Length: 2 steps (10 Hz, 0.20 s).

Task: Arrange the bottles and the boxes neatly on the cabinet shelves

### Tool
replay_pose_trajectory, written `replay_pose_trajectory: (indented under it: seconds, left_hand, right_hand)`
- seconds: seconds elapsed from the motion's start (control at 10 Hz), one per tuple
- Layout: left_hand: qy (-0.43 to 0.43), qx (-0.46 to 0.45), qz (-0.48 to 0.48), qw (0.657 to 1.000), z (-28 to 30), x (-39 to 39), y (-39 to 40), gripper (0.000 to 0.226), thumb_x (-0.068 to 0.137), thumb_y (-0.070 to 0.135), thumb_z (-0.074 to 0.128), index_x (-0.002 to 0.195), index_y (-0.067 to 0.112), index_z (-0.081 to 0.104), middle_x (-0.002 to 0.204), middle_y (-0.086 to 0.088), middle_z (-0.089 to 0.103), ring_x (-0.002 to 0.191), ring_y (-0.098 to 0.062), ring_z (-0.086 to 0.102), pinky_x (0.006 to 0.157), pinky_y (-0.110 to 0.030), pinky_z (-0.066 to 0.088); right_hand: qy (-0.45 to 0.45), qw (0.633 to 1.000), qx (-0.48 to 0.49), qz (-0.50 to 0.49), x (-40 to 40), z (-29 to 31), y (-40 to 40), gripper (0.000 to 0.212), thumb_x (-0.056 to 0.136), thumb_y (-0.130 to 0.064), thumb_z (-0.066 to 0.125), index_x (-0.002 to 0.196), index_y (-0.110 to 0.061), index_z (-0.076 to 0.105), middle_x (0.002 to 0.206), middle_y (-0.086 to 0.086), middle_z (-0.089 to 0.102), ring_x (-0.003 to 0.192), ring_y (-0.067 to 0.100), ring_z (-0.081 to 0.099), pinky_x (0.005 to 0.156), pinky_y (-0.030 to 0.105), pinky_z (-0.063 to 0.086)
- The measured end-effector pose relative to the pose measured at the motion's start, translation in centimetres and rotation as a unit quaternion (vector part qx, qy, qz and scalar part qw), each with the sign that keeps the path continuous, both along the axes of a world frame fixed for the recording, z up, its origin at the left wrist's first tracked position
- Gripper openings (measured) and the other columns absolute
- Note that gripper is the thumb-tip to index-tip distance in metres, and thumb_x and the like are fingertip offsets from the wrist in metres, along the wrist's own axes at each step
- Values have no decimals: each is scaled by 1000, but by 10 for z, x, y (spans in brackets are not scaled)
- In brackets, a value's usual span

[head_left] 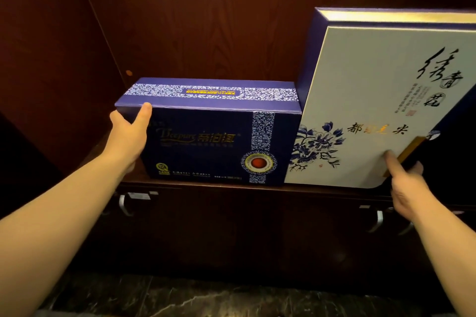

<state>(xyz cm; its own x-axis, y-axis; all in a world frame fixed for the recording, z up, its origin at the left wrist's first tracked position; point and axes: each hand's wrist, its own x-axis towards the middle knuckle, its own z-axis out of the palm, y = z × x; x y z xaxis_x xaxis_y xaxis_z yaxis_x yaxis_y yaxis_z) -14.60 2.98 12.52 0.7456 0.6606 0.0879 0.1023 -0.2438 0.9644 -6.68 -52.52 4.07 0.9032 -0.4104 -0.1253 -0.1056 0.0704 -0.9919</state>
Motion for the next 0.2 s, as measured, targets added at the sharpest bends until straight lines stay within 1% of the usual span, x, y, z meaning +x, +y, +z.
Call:
replay_pose_trajectory:
  seconds: [0.1,0.2]
  left_hand:
    - [-5,19,16,1000,-8,-10,-12,93,74,74,58,146,22,28,135,-2,52,114,-22,54,87,-40,44]
    - [30,59,15,998,-14,-21,-20,100,82,67,56,157,19,10,159,-10,31,139,-30,39,105,-43,37]
  right_hand:
    - [5,1000,-14,-14,-11,-3,5,116,82,-60,72,161,-19,-2,162,8,29,144,25,32,105,35,31]
    - [45,997,-49,-24,-28,-3,19,117,76,-69,70,160,-24,2,165,9,23,146,32,30,114,49,30]
